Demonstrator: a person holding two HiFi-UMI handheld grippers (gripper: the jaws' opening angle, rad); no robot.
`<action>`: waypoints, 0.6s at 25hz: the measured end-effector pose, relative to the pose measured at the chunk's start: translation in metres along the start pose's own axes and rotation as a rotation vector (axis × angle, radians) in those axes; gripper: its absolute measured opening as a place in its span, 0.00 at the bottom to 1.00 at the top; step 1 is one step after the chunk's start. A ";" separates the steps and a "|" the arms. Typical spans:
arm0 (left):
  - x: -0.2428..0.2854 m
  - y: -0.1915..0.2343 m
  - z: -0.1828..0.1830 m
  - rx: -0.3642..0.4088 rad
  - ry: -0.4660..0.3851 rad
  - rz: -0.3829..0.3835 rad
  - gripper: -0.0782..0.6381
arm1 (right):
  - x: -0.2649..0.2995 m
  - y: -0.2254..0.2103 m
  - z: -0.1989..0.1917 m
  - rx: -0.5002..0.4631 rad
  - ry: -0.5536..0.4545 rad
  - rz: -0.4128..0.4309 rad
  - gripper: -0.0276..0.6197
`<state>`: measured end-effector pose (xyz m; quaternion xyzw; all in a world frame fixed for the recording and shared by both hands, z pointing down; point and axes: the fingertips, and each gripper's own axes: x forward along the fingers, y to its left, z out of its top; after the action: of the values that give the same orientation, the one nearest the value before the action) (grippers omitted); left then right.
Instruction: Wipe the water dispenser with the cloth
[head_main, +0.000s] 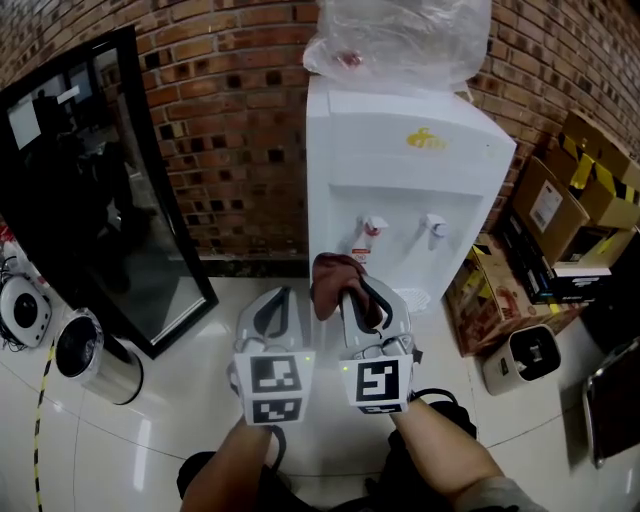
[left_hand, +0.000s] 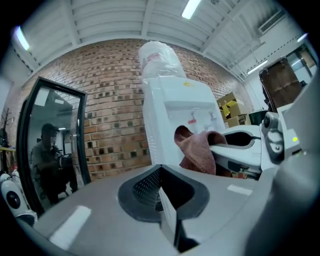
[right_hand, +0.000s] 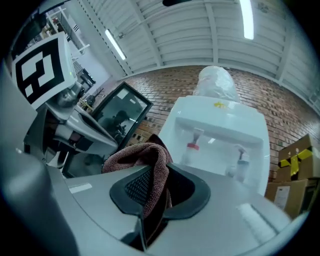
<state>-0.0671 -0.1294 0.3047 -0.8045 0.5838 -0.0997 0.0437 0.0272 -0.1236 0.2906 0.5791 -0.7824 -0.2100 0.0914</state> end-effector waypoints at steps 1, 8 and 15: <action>-0.001 0.004 -0.002 0.005 0.005 0.007 0.11 | 0.005 0.008 -0.004 0.013 0.009 0.017 0.15; 0.001 0.026 -0.015 0.006 0.039 0.030 0.11 | 0.037 0.043 -0.029 0.046 0.081 0.084 0.15; 0.004 0.028 -0.014 -0.006 0.029 0.018 0.11 | 0.050 0.043 -0.045 0.049 0.121 0.071 0.15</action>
<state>-0.0950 -0.1411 0.3131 -0.7978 0.5919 -0.1093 0.0339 -0.0086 -0.1708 0.3452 0.5648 -0.8003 -0.1521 0.1316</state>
